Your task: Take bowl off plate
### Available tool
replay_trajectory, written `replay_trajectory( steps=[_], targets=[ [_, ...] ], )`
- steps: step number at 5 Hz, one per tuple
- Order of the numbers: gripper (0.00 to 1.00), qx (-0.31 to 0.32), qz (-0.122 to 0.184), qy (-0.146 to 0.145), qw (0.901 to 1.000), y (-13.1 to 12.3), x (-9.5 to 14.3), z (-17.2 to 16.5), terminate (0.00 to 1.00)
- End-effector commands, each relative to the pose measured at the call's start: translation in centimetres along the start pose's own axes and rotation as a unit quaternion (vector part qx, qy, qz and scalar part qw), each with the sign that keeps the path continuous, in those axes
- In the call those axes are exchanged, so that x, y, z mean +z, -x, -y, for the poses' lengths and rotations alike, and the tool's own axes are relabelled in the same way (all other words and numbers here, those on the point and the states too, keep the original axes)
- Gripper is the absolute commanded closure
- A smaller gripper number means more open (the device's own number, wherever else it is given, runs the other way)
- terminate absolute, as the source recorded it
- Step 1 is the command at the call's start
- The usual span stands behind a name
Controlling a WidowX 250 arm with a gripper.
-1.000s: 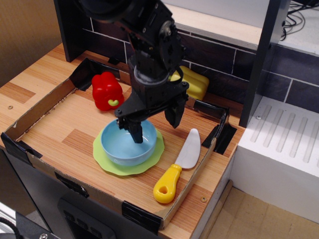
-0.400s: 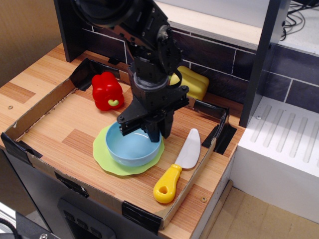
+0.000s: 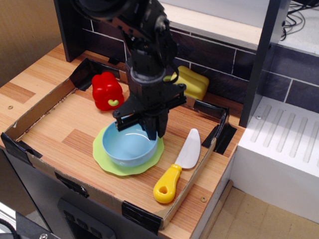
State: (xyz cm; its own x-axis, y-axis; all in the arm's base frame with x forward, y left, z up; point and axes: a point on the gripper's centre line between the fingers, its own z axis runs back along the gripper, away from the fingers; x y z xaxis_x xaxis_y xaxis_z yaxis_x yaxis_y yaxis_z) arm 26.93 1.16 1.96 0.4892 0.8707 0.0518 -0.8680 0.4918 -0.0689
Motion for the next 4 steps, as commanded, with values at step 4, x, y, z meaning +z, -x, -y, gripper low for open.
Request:
replay_trajectory(
  steps=[4],
  targets=[
    [1.00,-0.129,0.027,0.027,0.9909,-6.6,3.3,-5.3,0.00]
  ],
)
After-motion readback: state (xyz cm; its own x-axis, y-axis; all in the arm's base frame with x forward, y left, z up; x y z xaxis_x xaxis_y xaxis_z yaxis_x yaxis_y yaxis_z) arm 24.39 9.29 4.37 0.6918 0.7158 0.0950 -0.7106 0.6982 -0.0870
